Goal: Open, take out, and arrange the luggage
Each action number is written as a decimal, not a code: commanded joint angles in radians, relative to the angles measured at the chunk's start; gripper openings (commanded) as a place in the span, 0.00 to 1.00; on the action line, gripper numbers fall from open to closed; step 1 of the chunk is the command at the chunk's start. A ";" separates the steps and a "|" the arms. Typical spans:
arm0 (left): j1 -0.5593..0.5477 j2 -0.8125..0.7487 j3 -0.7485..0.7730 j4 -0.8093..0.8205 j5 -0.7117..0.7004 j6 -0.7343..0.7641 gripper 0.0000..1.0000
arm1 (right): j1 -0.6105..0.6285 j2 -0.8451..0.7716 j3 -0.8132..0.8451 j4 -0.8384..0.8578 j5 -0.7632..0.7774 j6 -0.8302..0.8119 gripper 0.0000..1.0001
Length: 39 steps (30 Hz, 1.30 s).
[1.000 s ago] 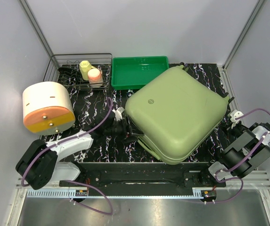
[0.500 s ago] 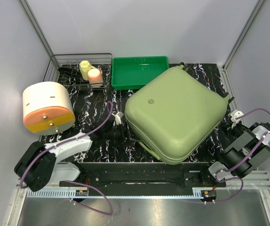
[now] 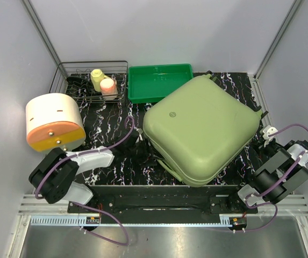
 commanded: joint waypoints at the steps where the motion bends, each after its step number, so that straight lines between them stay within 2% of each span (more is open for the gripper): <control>1: 0.023 0.063 0.039 -0.012 -0.053 -0.044 0.49 | 0.024 -0.033 -0.010 -0.025 -0.105 0.018 0.00; 3: 0.072 0.043 0.031 -0.074 -0.044 0.018 0.42 | 0.024 -0.033 -0.002 0.005 -0.101 0.053 0.00; 4: 0.091 0.033 0.024 -0.112 -0.041 0.044 0.28 | 0.022 -0.035 -0.001 0.024 -0.099 0.071 0.00; 6: 0.150 0.004 0.019 -0.216 -0.050 0.130 0.14 | 0.022 -0.035 0.009 0.074 -0.093 0.128 0.00; 7: 0.172 -0.006 0.019 -0.250 -0.050 0.163 0.04 | 0.024 -0.031 0.015 0.085 -0.088 0.138 0.00; 8: 0.196 -0.017 0.017 -0.311 -0.046 0.228 0.00 | 0.024 -0.028 0.027 0.091 -0.087 0.147 0.00; 12: 0.321 -0.085 0.022 -0.431 -0.069 0.396 0.00 | 0.022 0.001 0.078 0.098 -0.081 0.159 0.00; 19: 0.408 -0.131 0.079 -0.581 -0.103 0.600 0.00 | 0.024 0.079 0.183 0.072 -0.133 0.139 0.00; 22: 0.447 -0.108 0.118 -0.598 -0.113 0.660 0.00 | 0.025 0.131 0.245 -0.089 -0.169 -0.017 0.00; 23: 0.451 -0.088 0.129 -0.609 -0.112 0.699 0.00 | 0.030 0.148 0.284 -0.226 -0.174 -0.149 0.00; 26: 0.460 -0.056 0.169 -0.635 -0.122 0.750 0.00 | 0.048 0.228 0.361 -0.469 -0.197 -0.406 0.00; 32: 0.474 -0.033 0.200 -0.635 -0.132 0.782 0.00 | 0.099 0.357 0.452 -0.635 -0.240 -0.583 0.00; 36: 0.479 -0.013 0.231 -0.640 -0.103 0.809 0.00 | 0.133 0.386 0.461 -0.663 -0.171 -0.582 0.00; 37: 0.477 -0.010 0.235 -0.635 -0.090 0.815 0.00 | 0.131 0.384 0.466 -0.676 -0.138 -0.577 0.10; 38: 0.479 -0.007 0.237 -0.637 -0.081 0.824 0.00 | 0.129 0.384 0.470 -0.704 -0.096 -0.570 0.26; 39: 0.477 -0.003 0.240 -0.632 -0.077 0.829 0.00 | 0.126 0.381 0.467 -0.717 -0.023 -0.570 0.53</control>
